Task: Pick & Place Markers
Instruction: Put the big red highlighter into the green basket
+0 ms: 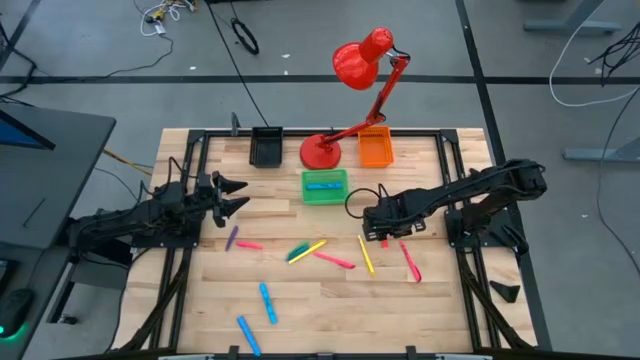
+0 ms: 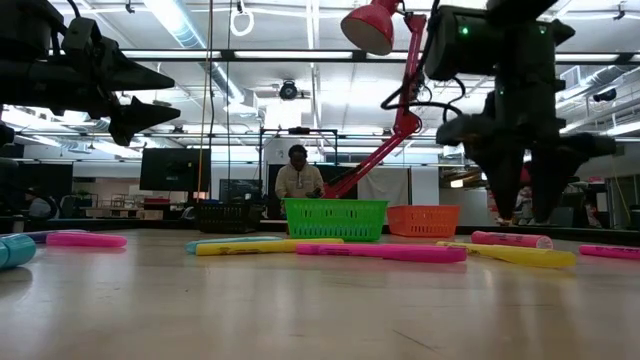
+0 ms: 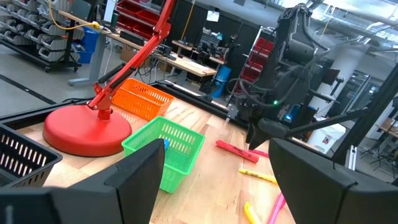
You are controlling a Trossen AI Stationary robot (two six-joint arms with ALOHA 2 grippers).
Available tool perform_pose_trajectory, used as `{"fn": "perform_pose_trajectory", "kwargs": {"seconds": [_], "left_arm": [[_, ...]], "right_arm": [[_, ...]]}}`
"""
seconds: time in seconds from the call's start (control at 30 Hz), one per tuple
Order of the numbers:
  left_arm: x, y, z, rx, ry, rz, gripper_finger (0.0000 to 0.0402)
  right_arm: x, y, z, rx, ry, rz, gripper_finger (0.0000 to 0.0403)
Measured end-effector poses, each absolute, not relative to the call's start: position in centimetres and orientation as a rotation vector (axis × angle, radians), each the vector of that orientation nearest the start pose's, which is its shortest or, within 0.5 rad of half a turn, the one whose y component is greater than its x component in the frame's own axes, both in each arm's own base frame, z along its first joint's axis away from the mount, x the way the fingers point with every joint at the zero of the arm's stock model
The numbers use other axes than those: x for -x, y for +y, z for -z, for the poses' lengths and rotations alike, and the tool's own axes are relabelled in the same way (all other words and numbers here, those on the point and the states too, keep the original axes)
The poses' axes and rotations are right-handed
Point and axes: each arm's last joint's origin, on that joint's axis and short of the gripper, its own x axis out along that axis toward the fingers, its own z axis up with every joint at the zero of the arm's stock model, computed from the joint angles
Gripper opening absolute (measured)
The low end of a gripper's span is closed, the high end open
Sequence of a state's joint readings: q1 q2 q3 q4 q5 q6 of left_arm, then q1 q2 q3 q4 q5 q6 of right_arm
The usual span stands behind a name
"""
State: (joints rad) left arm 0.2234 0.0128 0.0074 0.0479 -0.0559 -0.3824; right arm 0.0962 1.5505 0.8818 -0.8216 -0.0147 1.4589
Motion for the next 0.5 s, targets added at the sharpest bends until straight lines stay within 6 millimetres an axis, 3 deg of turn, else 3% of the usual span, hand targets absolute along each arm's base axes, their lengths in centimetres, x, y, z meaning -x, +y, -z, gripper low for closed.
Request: {"fn": "perform_pose_trajectory", "kwargs": {"seconds": [0.5], "left_arm": [[-9.5,2.3,-17.0,0.376,-0.095,-0.267,0.0296]], "right_arm": [[-26.0,2.7,-13.8,-1.089,1.267,0.99,0.02]]}}
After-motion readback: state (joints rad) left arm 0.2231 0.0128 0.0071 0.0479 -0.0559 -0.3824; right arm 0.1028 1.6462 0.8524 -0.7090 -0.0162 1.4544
